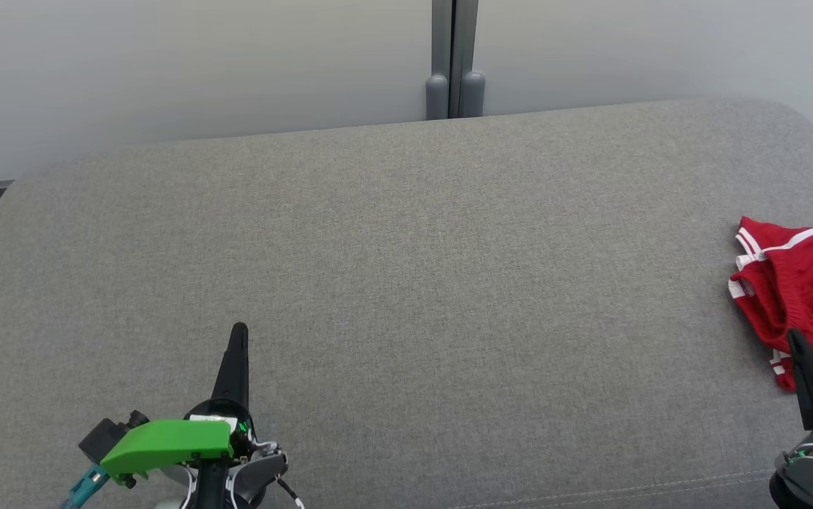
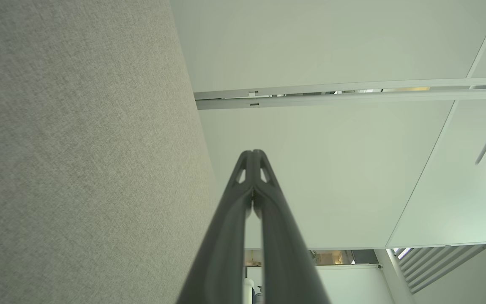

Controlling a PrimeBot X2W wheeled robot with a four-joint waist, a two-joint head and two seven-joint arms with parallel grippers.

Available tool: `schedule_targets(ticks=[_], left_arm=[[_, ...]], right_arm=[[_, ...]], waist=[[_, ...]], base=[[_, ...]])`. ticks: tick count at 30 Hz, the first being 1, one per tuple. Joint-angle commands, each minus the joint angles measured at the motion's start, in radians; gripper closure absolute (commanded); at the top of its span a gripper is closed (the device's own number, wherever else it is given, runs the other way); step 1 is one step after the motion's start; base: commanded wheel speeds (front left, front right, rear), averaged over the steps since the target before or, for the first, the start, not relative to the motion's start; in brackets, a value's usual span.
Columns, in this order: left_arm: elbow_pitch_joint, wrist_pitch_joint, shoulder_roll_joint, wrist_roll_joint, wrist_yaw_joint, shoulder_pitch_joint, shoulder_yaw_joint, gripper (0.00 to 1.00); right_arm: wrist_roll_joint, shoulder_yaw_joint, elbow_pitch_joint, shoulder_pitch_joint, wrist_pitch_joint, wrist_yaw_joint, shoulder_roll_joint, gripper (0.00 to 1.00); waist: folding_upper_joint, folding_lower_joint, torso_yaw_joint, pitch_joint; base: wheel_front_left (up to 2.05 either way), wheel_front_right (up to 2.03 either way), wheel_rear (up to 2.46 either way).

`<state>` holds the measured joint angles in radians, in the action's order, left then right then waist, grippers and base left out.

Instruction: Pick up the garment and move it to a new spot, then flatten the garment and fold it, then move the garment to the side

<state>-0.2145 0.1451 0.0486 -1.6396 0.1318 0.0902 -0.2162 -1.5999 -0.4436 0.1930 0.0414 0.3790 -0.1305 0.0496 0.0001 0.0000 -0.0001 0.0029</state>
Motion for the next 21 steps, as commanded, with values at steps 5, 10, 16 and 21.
schedule_targets(ticks=[5,10,16,21], left_arm=[[0.000,-0.002,0.000,-0.007,0.002,0.007,0.004,1.00],[0.000,-0.002,0.000,-0.007,0.002,0.007,0.004,1.00],[0.000,-0.002,0.000,-0.007,0.002,0.007,0.004,1.00],[0.000,-0.002,0.000,-0.007,0.002,0.007,0.004,1.00]], right_arm=[[-0.006,-0.002,0.001,0.004,0.005,0.000,0.001,1.00],[-0.006,-0.001,0.001,0.004,0.005,0.000,0.001,1.00],[-0.006,-0.001,0.001,0.004,0.005,0.000,0.001,1.00],[-0.006,-0.001,0.001,0.004,0.005,0.000,0.001,1.00]], waist=[[-0.0001,0.0000,0.000,0.000],[-0.0001,0.0000,0.000,0.000],[-0.0001,0.0000,0.000,0.000],[-0.0001,0.0000,0.000,0.000]], base=[[0.00,0.00,0.00],[0.00,0.00,0.00],[0.00,0.00,0.00],[0.00,0.00,0.00]])
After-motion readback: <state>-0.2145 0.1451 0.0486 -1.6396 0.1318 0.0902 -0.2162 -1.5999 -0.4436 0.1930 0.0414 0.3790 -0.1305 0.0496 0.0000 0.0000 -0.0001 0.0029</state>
